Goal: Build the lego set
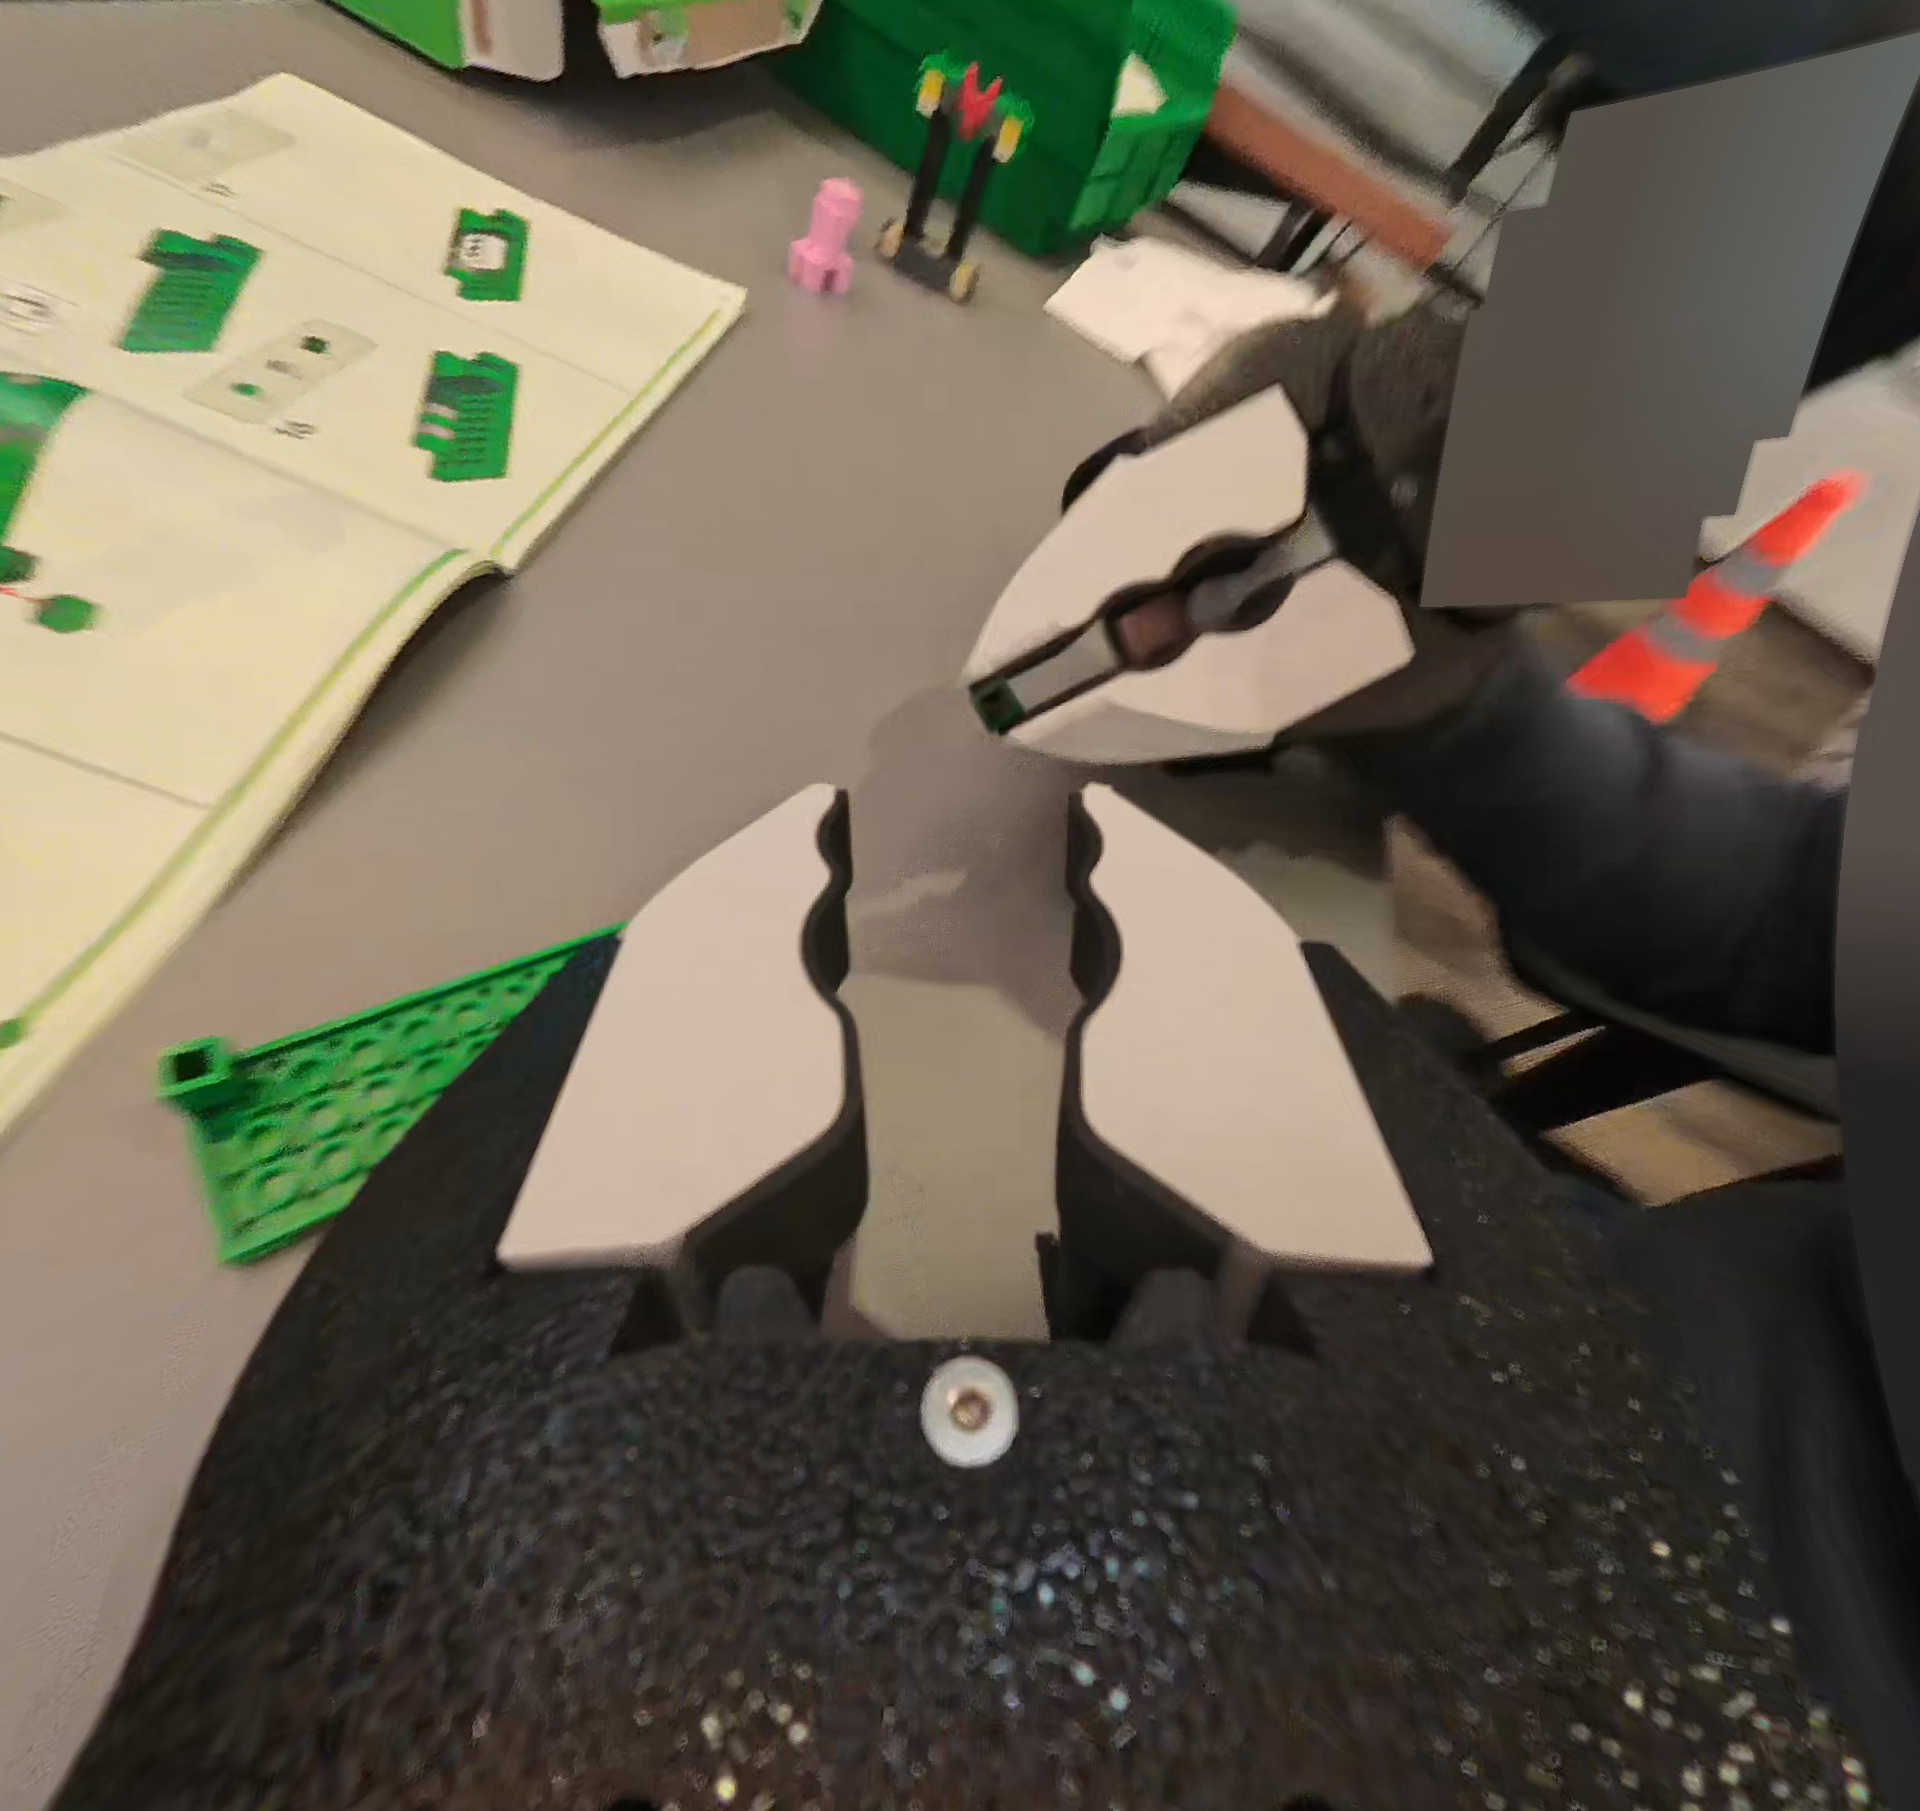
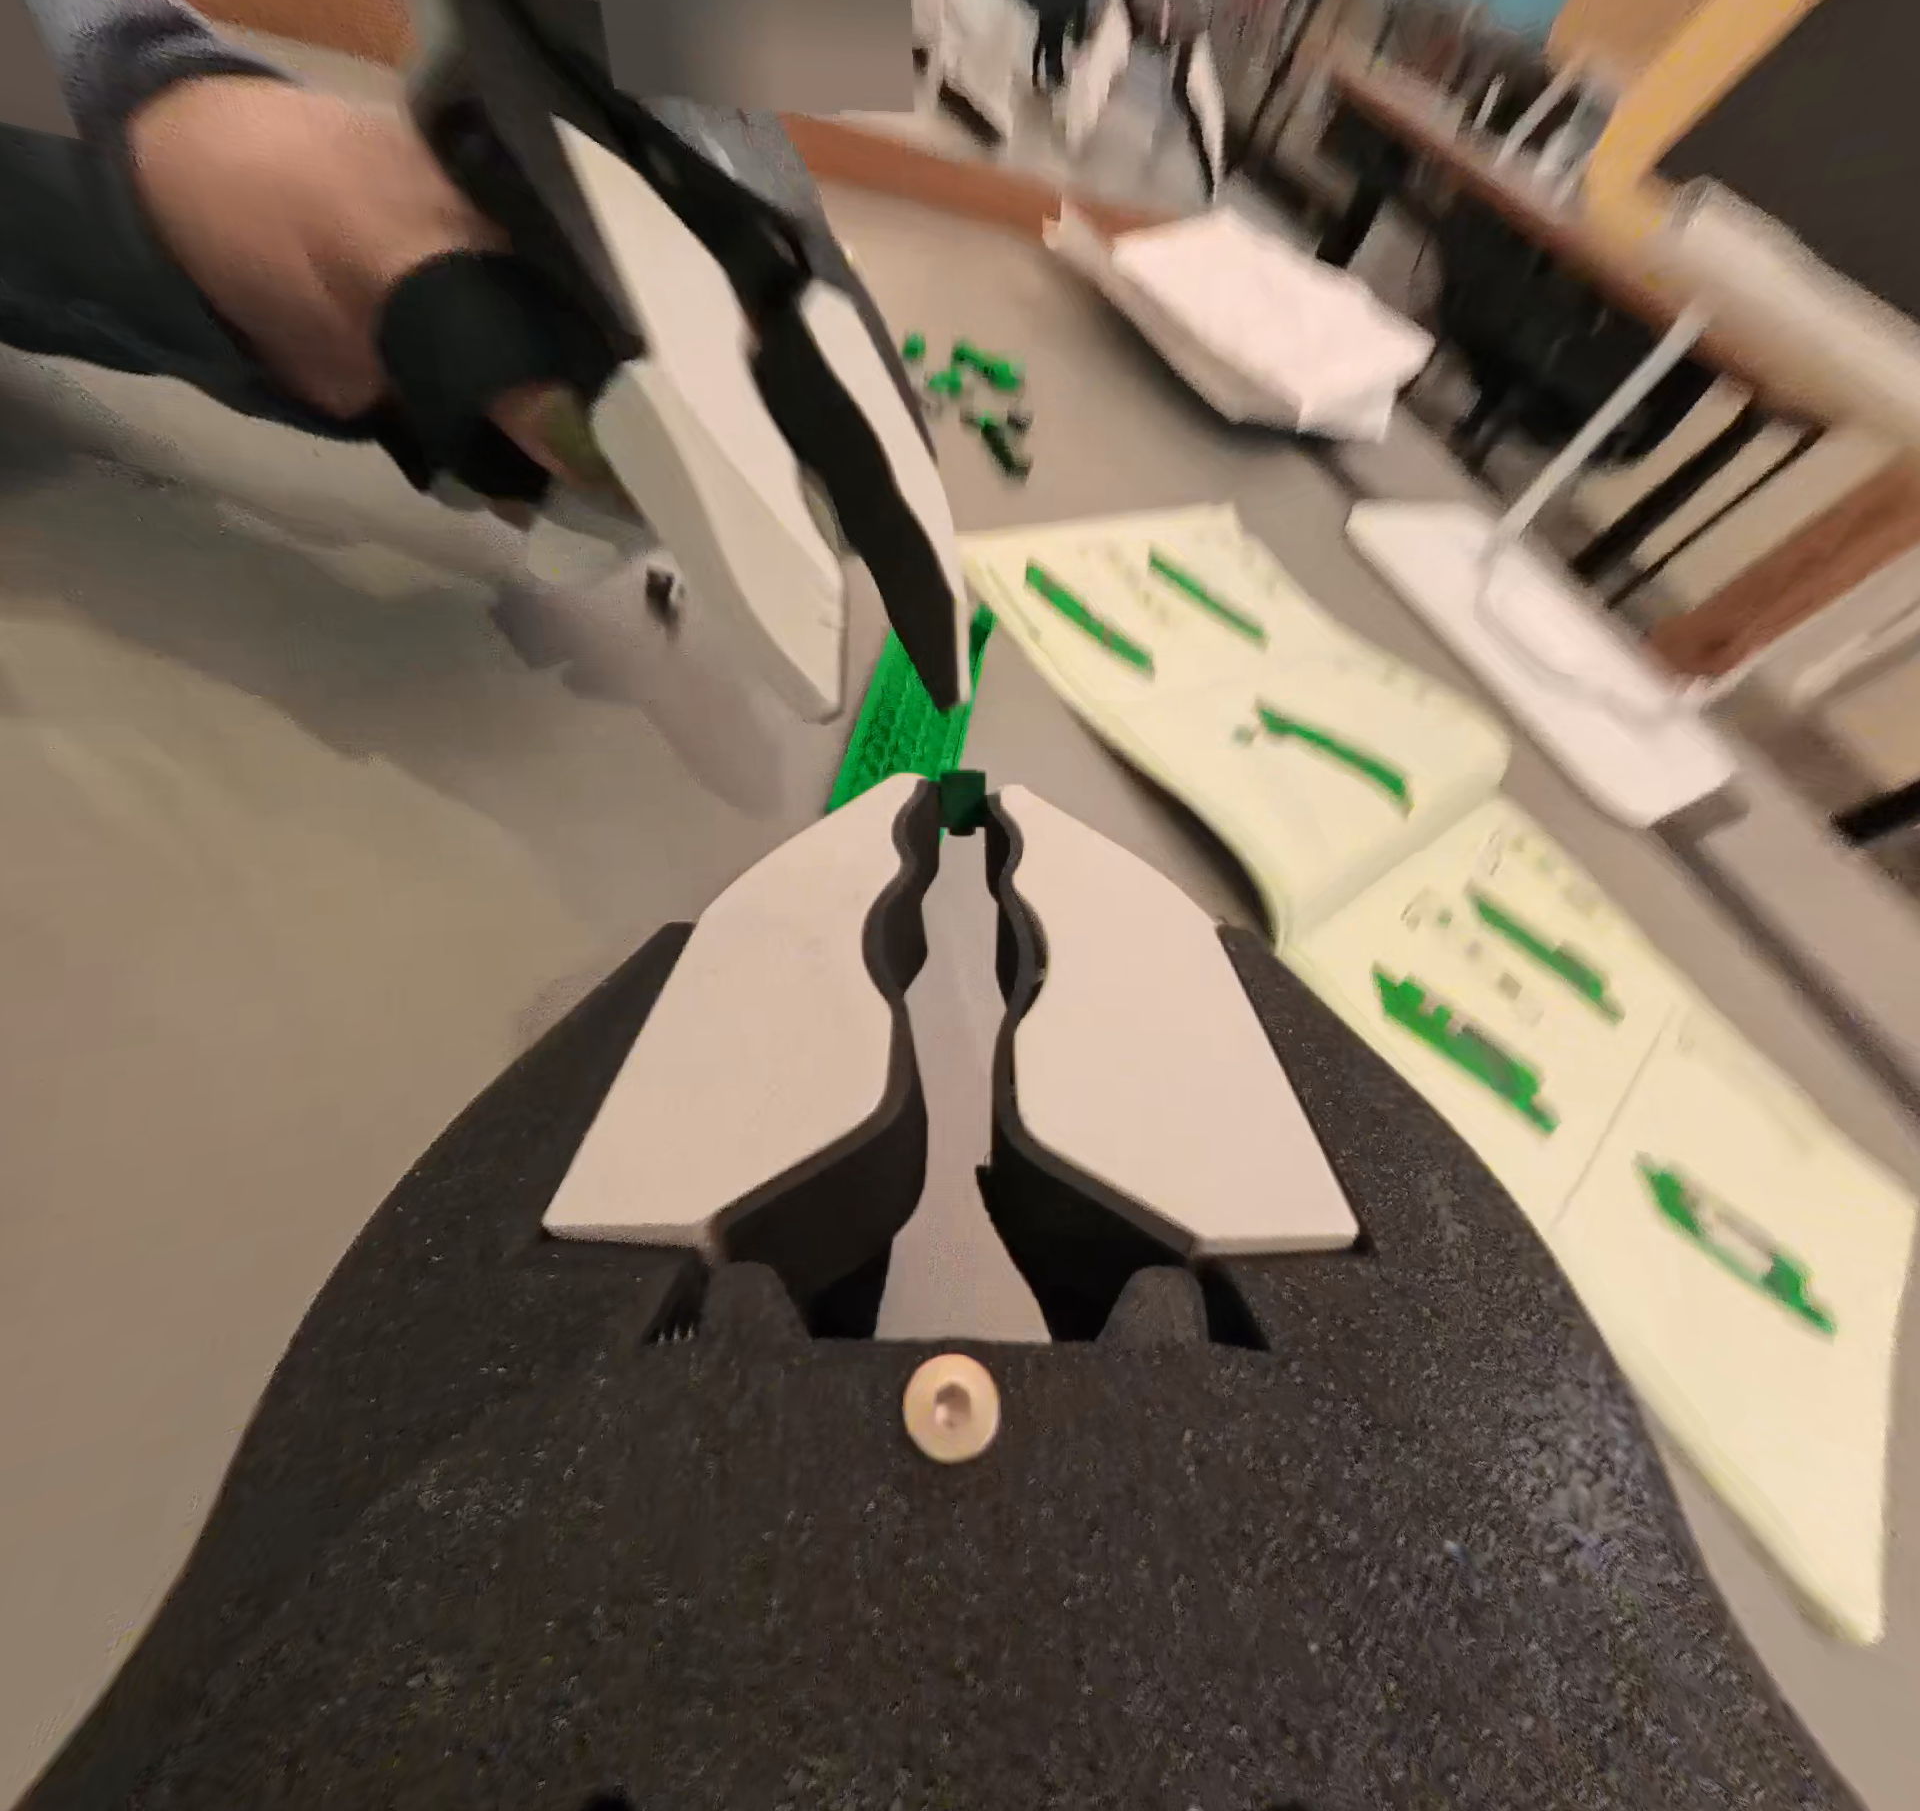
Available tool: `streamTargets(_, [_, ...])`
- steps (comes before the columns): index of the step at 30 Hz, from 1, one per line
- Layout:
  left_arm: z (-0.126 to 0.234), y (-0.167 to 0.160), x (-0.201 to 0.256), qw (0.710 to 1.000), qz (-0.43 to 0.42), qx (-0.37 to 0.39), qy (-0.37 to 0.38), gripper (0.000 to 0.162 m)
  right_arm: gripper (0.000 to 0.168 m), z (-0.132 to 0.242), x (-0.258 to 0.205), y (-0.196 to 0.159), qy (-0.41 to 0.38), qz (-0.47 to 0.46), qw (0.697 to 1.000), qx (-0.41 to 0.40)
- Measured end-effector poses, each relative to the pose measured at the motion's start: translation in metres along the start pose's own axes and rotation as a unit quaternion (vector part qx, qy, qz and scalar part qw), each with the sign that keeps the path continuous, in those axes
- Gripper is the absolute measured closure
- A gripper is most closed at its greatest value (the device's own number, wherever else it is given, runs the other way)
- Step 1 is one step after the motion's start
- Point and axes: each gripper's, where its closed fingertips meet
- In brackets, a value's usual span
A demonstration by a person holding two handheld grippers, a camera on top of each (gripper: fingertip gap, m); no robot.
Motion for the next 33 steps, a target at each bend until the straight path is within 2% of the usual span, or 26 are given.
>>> streamTargets(4, [0.007, 0.01, 0.009, 0.997, 0.036, 0.039, -0.06, 0.136, 0.16, 0.009, -0.001, 0.019, -0.078, 0.091, 0.992, 0.035])
streamTargets(8, [0.006, 0.011, 0.018, 0.997, 0.019, 0.034, -0.07, 0.147, 0.161, 0.008, -0.003, 0.024, -0.124, 0.146, 0.981, 0.021])
streamTargets(13, [0.006, 0.015, 0.02, 0.997, 0.008, 0.035, -0.061, 0.153, 0.16, 0.007, -0.002, 0.024, -0.163, 0.197, 0.967, -0.005])
streamTargets(18, [0.005, 0.014, 0.017, 0.998, 0.008, 0.027, -0.05, 0.148, 0.16, 0.005, -0.001, 0.023, -0.185, 0.228, 0.956, -0.021])
streamTargets(25, [0.004, 0.016, 0.014, 0.999, -0.001, 0.027, -0.03, 0.151, 0.16, 0.003, 0.002, 0.023, -0.211, 0.258, 0.942, -0.035])
streamTargets(29, [0.005, 0.017, 0.009, 0.999, 0.002, 0.027, -0.017, 0.141, 0.16, 0.002, 0.003, 0.023, -0.218, 0.265, 0.939, -0.035])
streamTargets(33, [0.003, 0.018, 0.01, 1.0, -0.009, 0.023, -0.017, 0.15, 0.16, 0.001, 0.002, 0.024, -0.215, 0.267, 0.939, -0.032])
Point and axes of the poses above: each gripper's, where its closed fingertips meet, z back along the fingers, y out of its top, x = y × z across the jaws, and after that the axes turned 12 degrees about -x, right-handed
